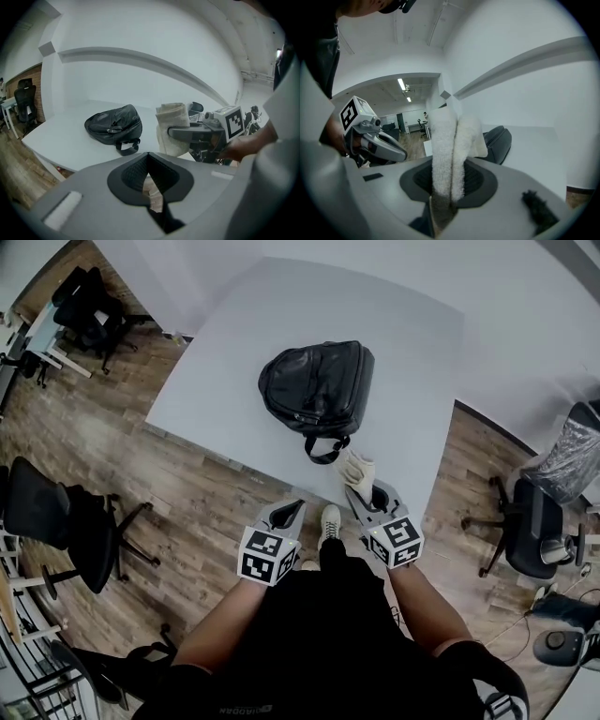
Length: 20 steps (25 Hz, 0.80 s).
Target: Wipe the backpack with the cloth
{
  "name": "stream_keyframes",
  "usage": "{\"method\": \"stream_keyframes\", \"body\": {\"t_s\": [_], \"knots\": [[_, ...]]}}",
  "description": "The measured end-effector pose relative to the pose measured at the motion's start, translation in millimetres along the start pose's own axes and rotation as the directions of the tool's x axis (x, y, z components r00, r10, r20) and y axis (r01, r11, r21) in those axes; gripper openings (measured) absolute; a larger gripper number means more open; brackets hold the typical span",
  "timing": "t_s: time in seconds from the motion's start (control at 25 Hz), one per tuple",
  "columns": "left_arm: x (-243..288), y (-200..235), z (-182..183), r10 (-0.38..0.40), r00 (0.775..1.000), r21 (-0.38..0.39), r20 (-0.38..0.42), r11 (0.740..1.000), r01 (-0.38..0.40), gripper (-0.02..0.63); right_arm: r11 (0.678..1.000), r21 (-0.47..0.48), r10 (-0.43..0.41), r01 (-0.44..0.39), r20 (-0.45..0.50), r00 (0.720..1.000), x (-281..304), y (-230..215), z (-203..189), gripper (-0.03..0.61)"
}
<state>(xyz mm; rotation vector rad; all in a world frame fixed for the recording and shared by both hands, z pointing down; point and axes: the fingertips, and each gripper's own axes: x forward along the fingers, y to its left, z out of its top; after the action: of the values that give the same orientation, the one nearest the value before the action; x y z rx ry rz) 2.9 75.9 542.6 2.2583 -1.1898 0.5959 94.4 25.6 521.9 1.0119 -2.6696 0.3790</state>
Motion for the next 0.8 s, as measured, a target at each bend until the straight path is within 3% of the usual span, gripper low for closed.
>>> {"method": "stream_keyframes", "body": {"t_s": [0.48, 0.8], "knots": [[-63, -23, -48, 0.057, 0.99, -0.071, 0.127, 0.996, -0.049, 0.006, 0.997, 0.076, -0.013, 0.014, -0.004, 1.0, -60, 64, -25, 0.094], [-86, -47, -41, 0.016, 0.991, -0.076, 0.131, 0.997, -0.006, 0.006, 0.991, 0.134, 0.023, -0.021, -0.014, 1.0, -86, 94, -7, 0.094]]}}
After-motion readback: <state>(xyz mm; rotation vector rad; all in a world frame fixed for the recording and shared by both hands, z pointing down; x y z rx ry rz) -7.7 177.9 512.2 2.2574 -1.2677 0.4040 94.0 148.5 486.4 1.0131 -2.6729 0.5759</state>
